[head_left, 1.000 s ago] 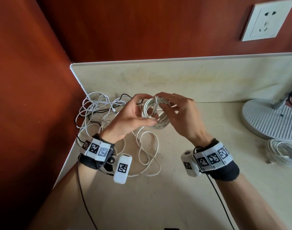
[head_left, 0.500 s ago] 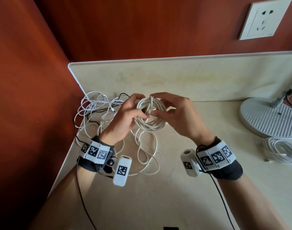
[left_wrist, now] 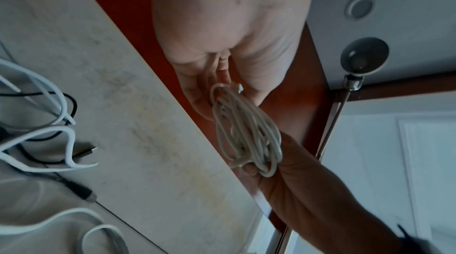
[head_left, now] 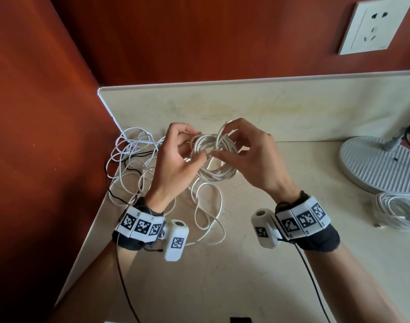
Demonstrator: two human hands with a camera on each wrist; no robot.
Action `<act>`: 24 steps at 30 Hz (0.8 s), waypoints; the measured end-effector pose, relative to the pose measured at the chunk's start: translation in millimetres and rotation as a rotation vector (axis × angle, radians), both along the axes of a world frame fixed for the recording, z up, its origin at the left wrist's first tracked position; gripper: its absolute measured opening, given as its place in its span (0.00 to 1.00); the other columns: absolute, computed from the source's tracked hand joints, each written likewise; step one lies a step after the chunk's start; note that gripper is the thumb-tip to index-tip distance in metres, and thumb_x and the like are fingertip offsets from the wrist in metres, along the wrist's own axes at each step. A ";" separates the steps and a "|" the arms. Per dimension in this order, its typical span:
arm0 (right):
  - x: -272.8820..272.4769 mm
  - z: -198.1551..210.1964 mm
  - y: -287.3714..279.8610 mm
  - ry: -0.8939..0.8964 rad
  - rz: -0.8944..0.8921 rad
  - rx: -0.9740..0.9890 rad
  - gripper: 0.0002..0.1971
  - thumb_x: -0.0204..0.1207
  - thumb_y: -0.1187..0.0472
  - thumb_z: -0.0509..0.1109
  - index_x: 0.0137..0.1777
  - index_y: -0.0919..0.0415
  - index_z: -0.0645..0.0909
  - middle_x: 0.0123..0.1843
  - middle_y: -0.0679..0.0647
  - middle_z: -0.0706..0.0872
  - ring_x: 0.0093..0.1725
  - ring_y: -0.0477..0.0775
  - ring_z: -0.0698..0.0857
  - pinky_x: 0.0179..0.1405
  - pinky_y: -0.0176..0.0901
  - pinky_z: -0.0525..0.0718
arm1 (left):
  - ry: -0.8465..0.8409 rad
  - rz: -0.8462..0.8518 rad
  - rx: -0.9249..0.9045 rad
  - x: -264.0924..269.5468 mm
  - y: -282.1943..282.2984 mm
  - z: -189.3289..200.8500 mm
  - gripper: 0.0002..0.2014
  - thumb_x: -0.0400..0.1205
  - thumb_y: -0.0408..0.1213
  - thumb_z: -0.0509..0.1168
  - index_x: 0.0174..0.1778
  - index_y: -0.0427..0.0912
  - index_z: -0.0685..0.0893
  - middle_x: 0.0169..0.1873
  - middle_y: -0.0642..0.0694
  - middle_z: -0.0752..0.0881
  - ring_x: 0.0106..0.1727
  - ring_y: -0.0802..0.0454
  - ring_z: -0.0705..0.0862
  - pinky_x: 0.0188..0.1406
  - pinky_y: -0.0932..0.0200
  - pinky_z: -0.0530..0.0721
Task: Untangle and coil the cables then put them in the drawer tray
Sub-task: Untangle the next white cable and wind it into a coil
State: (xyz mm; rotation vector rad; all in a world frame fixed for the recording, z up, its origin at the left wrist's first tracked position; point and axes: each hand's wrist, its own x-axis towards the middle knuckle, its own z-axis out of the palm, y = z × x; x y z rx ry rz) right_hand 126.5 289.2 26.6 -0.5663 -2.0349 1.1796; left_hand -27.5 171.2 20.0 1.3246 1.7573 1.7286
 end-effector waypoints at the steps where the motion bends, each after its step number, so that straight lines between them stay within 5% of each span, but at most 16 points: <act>1: 0.1 -1.0 0.2 -0.002 -0.006 -0.006 0.19 0.71 0.56 0.88 0.57 0.53 0.83 0.40 0.48 0.90 0.38 0.51 0.89 0.40 0.53 0.89 | -0.006 -0.008 -0.021 -1.3 0.4 1.5 0.19 0.78 0.24 0.73 0.61 0.38 0.76 0.52 0.40 0.88 0.48 0.37 0.91 0.53 0.29 0.88; 6: 0.5 -0.9 4.4 -0.005 -0.056 0.009 0.18 0.68 0.51 0.89 0.55 0.51 0.89 0.50 0.43 0.90 0.39 0.50 0.86 0.40 0.53 0.90 | 0.091 -0.023 -0.041 -0.6 0.5 4.3 0.15 0.79 0.28 0.73 0.59 0.40 0.80 0.52 0.44 0.88 0.48 0.40 0.91 0.50 0.33 0.89; 13: 4.1 -0.1 11.0 0.017 -0.069 0.081 0.20 0.69 0.53 0.89 0.59 0.57 0.91 0.82 0.46 0.76 0.36 0.47 0.90 0.38 0.40 0.89 | 0.147 -0.003 -0.018 -0.8 5.9 4.5 0.13 0.79 0.27 0.74 0.58 0.40 0.82 0.50 0.46 0.90 0.47 0.44 0.92 0.47 0.40 0.91; 16: 6.9 0.0 10.3 0.025 -0.065 0.024 0.21 0.67 0.54 0.90 0.59 0.54 0.91 0.75 0.40 0.84 0.37 0.45 0.88 0.41 0.46 0.91 | 0.122 -0.091 -0.024 -9.0 6.4 10.7 0.05 0.85 0.32 0.70 0.55 0.37 0.85 0.49 0.41 0.91 0.46 0.41 0.92 0.45 0.45 0.89; 20: 9.1 -0.5 11.6 0.031 -0.049 -0.068 0.21 0.67 0.52 0.89 0.60 0.53 0.92 0.64 0.37 0.91 0.39 0.44 0.86 0.44 0.46 0.91 | -0.104 -0.158 -0.080 -32.8 12.3 16.9 0.16 0.93 0.32 0.56 0.56 0.29 0.89 0.50 0.35 0.93 0.46 0.38 0.90 0.37 0.50 0.88; 22: 7.8 -0.4 10.3 0.039 0.004 -0.105 0.22 0.67 0.52 0.89 0.60 0.53 0.92 0.61 0.39 0.92 0.38 0.45 0.85 0.43 0.44 0.89 | -0.054 -0.219 -0.071 -39.9 16.2 17.9 0.11 0.91 0.29 0.61 0.63 0.31 0.86 0.54 0.36 0.91 0.49 0.38 0.88 0.42 0.47 0.87; 24: 6.0 0.3 8.0 0.057 0.064 -0.142 0.21 0.67 0.53 0.89 0.60 0.55 0.92 0.51 0.42 0.94 0.37 0.50 0.86 0.41 0.44 0.88 | 0.048 -0.305 -0.038 -42.8 21.1 18.7 0.18 0.84 0.24 0.70 0.71 0.35 0.83 0.62 0.35 0.87 0.51 0.40 0.86 0.49 0.40 0.84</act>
